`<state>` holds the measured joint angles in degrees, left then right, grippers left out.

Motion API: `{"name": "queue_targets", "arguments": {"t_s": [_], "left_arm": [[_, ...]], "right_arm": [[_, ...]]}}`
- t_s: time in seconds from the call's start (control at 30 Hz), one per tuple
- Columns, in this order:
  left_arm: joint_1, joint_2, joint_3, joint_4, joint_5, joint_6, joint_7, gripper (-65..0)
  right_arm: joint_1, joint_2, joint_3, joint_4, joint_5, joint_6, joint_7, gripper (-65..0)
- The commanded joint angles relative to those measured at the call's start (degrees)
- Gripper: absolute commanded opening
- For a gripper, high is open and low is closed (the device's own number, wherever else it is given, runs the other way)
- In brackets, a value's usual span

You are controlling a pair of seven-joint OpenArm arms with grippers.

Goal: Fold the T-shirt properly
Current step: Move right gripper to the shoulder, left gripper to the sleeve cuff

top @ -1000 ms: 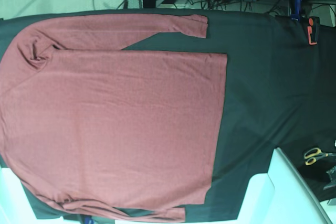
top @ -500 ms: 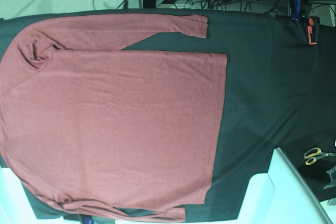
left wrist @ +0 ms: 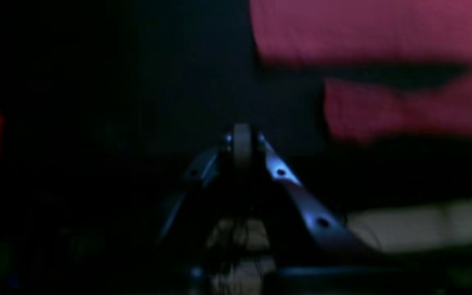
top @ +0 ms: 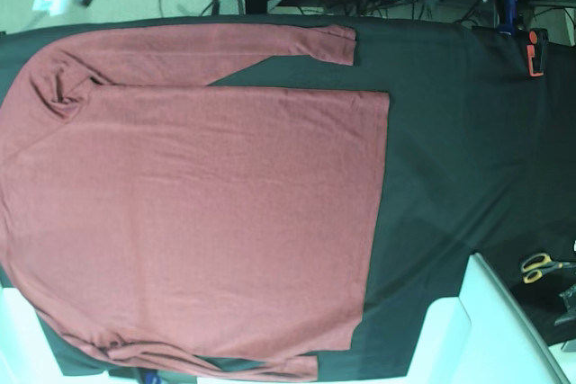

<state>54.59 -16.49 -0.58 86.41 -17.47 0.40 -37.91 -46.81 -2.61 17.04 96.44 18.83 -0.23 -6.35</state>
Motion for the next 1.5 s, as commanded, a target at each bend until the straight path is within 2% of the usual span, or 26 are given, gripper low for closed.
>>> {"name": "queue_targets", "arguments": {"t_s": [0.0, 0.1, 0.13, 0.23, 0.3, 0.37, 0.43, 0.5, 0.53, 0.63, 0.83, 0.93, 1.1, 1.23, 1.47], "left_arm": [[0.8, -0.5, 0.1, 1.8, -1.4, -0.1, -1.3, -65.0], [0.3, -2.0, 0.4, 4.3, -4.9, -0.1, -1.3, -65.0], [0.0, -2.6, 0.7, 5.0, -5.4, -0.1, -1.3, -65.0], [-0.7, -3.9, 0.6, 6.0, -5.6, -0.1, 1.5, -63.4], [-1.5, -3.9, 0.0, 6.9, -5.7, -0.1, 4.7, -49.7], [-2.3, -3.6, 0.2, 7.7, -5.8, -0.1, 7.3, -39.5], [-2.9, -3.5, 0.6, 7.9, -5.8, -0.1, 8.1, -34.9], [-3.9, -3.3, 0.8, 7.9, -5.8, -0.1, 8.2, -34.7], [-4.1, -3.0, 0.8, 7.7, -5.8, -0.1, 8.2, -35.4], [-5.6, -2.0, 0.7, 7.6, -5.8, -0.1, 8.2, -35.4], [-8.7, -1.5, 0.9, 2.6, -5.9, -0.1, 8.2, -35.5], [-10.5, -1.0, 2.3, 0.3, -5.9, -0.4, 8.2, -35.5], [-13.3, -0.5, 7.2, -3.1, -5.9, -5.1, 8.2, -35.5], [-16.0, 0.7, 10.8, -7.1, -5.9, -5.2, 8.2, -35.5], [-17.6, 3.0, 11.5, -11.4, -6.0, -5.3, 8.2, -35.5]], "right_arm": [[0.1, 0.0, 0.7, 1.1, 1.0, 0.0, 1.0, -64.1], [2.0, 0.7, 1.5, 2.1, 3.1, 0.4, 1.0, -63.8], [2.4, 1.4, 1.4, 2.8, 3.9, 1.5, 1.0, -62.7], [2.7, 2.3, 1.5, 5.3, 10.3, 8.0, 0.9, -55.1], [2.7, 3.1, 1.5, 6.9, 15.8, 11.5, 0.2, -47.4], [3.7, 5.9, 1.6, 8.3, 21.0, 13.9, -3.1, -37.2], [5.0, 8.2, 1.6, 8.1, 26.8, 15.9, -7.3, -27.2], [6.2, 10.1, 2.3, 7.3, 33.4, 17.2, -10.4, -19.7], [6.7, 10.8, 3.1, 6.6, 36.0, 18.0, -11.5, -18.0], [8.6, 12.1, 6.6, 3.9, 41.7, 20.3, -13.9, -19.5], [12.4, 12.0, 13.3, -2.2, 42.0, 20.8, -21.0, -21.2], [12.7, 12.0, 13.8, -3.4, 41.8, 20.9, -21.0, -21.0], [13.4, 12.0, 13.9, -3.4, 41.8, 20.9, -21.0, -21.0], [13.4, 12.0, 14.0, -3.7, 41.8, 20.9, -21.0, -21.0], [13.4, 12.1, 14.0, -3.7, 41.7, 20.9, -21.0, -21.0]]}}
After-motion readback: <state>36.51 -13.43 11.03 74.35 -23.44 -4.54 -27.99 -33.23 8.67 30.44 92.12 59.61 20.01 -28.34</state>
